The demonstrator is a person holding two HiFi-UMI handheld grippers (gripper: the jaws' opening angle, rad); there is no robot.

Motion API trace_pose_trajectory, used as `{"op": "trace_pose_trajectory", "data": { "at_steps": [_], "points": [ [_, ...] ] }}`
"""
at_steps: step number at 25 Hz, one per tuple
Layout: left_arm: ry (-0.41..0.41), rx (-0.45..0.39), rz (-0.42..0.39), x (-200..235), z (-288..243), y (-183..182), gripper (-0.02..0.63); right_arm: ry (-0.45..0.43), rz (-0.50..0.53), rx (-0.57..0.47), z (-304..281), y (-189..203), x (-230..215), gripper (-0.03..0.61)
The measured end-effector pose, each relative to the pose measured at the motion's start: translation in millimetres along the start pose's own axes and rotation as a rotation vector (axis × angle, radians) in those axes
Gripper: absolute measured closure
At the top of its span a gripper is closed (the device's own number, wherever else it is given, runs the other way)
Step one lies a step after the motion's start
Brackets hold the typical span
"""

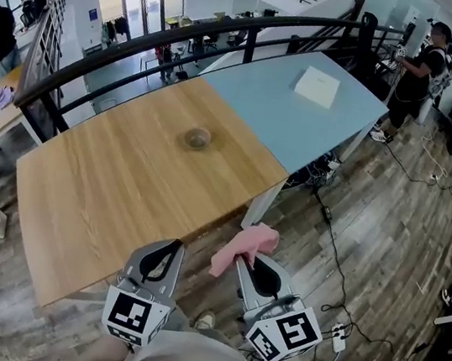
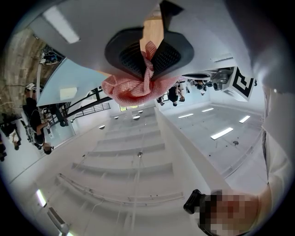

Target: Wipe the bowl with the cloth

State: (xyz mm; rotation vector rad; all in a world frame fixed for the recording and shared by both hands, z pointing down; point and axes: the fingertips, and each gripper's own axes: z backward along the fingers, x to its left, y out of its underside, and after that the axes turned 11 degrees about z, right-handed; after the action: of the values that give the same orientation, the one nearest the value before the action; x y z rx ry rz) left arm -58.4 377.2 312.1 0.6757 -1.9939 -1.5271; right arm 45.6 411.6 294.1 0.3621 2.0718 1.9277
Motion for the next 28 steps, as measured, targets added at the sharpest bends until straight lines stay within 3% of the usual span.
{"op": "trace_pose_trajectory", "data": {
  "at_steps": [6, 15, 19, 28],
  "points": [
    [-0.012, 0.005, 0.006, -12.0, -3.3, 5.5, 0.610, -0.004, -0.046, 0.000, 11.2, 4.7, -13.0, 0.543],
    [-0.011, -0.030, 0.017, -10.5, -15.4, 3.4, 0.611, 0.003, -0.033, 0.003, 3.9, 8.3, -24.2, 0.543],
    [-0.011, -0.076, 0.037, 1.6, -21.9, -5.4, 0.611, -0.001, -0.007, 0.007, -9.9, 8.5, -25.8, 0.543],
    [-0.024, -0.050, 0.049, 52.1, -67.3, -6.3, 0.611, 0.014, 0.039, 0.031, -71.8, 7.2, -46.4, 0.543]
  ]
}}
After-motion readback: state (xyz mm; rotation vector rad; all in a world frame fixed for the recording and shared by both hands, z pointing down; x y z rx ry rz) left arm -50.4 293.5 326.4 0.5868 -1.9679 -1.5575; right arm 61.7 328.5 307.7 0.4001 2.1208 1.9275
